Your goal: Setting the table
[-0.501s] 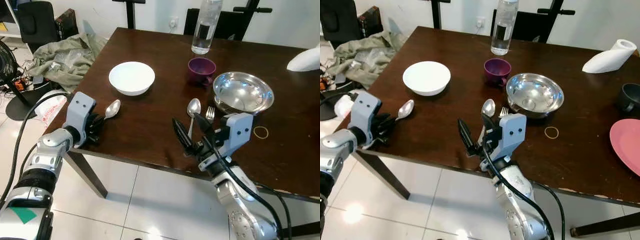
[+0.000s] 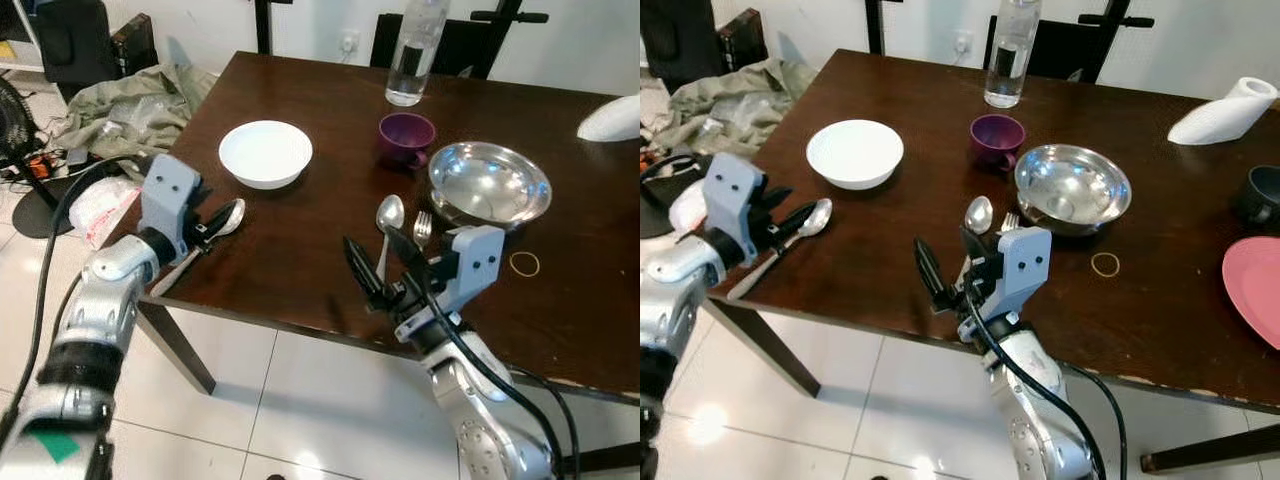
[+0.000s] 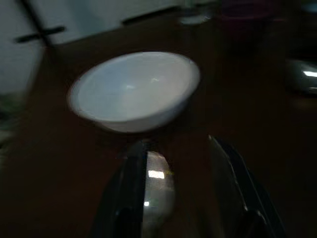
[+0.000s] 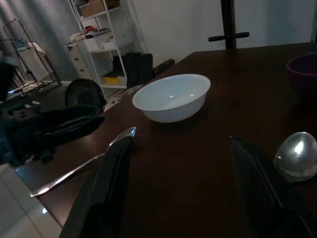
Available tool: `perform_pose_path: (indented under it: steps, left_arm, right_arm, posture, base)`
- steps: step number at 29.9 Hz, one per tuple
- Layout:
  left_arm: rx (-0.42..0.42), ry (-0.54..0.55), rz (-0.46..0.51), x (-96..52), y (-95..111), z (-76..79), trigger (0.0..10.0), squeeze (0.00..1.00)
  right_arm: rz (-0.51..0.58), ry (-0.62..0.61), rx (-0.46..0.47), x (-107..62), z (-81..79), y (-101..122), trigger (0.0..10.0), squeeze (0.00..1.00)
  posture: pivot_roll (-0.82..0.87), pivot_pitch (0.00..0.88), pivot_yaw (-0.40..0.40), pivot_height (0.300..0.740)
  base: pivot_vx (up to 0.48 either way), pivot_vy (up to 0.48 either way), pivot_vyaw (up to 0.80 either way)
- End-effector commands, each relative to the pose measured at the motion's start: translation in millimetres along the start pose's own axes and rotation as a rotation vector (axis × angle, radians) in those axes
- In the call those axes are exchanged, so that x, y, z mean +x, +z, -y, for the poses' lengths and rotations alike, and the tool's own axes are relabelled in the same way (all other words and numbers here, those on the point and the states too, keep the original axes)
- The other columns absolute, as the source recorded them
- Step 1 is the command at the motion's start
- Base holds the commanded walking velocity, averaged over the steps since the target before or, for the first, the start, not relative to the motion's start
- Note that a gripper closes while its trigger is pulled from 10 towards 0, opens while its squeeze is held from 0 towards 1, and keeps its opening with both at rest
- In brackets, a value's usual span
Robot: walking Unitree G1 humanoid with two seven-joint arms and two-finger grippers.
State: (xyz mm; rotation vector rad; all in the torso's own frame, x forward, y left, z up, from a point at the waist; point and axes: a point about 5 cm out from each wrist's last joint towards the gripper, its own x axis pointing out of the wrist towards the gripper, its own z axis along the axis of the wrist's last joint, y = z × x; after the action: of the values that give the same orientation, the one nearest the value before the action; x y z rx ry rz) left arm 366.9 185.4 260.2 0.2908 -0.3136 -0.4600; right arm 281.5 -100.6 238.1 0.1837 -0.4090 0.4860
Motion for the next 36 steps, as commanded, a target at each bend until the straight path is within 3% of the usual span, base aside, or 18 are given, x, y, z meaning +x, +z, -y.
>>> perform_pose_path:
  steps: [1,5,10,14,18,23,27,36]
  left_arm:
    - [-0.019,-0.027,-0.020,-3.9,-2.1,11.6,10.0,0.00]
    - [-0.003,-0.081,-0.081,-14.0,-7.2,33.6,10.0,0.00]
    - [0.018,0.030,-0.190,-19.5,-17.2,23.1,10.0,0.00]
    - [0.036,0.022,-0.201,-22.1,-16.4,26.6,10.0,0.00]
    - [0.033,0.084,-0.246,-25.4,-19.7,24.7,10.0,0.00]
    - [-0.019,0.076,-0.226,-27.1,-16.4,36.2,10.0,0.00]
    - [-0.118,0.124,-0.156,-20.7,-9.6,53.5,10.0,0.00]
    - [-0.155,0.172,-0.138,-17.1,-10.0,60.5,10.0,0.00]
  right_arm:
    - [-0.001,0.006,0.006,-0.7,-1.5,-1.6,10.0,0.00]
    - [0.001,0.009,0.010,-0.9,-3.3,-2.6,10.0,0.00]
    - [-0.003,0.009,0.014,-1.6,-4.0,-5.1,10.0,0.00]
    - [-0.005,0.008,0.015,-1.9,-4.2,-6.5,10.0,0.00]
    - [-0.004,-0.001,0.012,-1.5,-2.7,-7.5,10.0,0.00]
    - [-0.012,-0.024,0.004,-2.5,0.3,-10.0,10.0,0.00]
    - [-0.039,-0.174,-0.041,-8.2,16.7,-18.6,10.0,0.00]
    - [-0.043,-0.332,-0.044,-12.1,38.3,-21.4,10.0,0.00]
  posture:
    - [0.03,0.265,0.095,0.740]
    - [0.03,0.249,0.099,0.740]
    - [0.03,0.235,0.103,0.740]
    - [0.03,0.228,0.107,0.740]
    - [0.03,0.212,0.105,0.740]
    - [0.04,0.201,0.098,0.740]
    - [0.03,0.177,0.087,0.740]
    - [0.02,0.151,0.083,0.740]
  base:
    - [0.000,0.000,0.00]
    - [0.000,0.000,0.00]
    - [0.000,0.000,0.00]
    - [0.000,0.000,0.00]
    - [0.000,0.000,0.00]
    - [0.000,0.000,0.00]
    - [0.000,0.000,0.00]
    - [0.000,0.000,0.00]
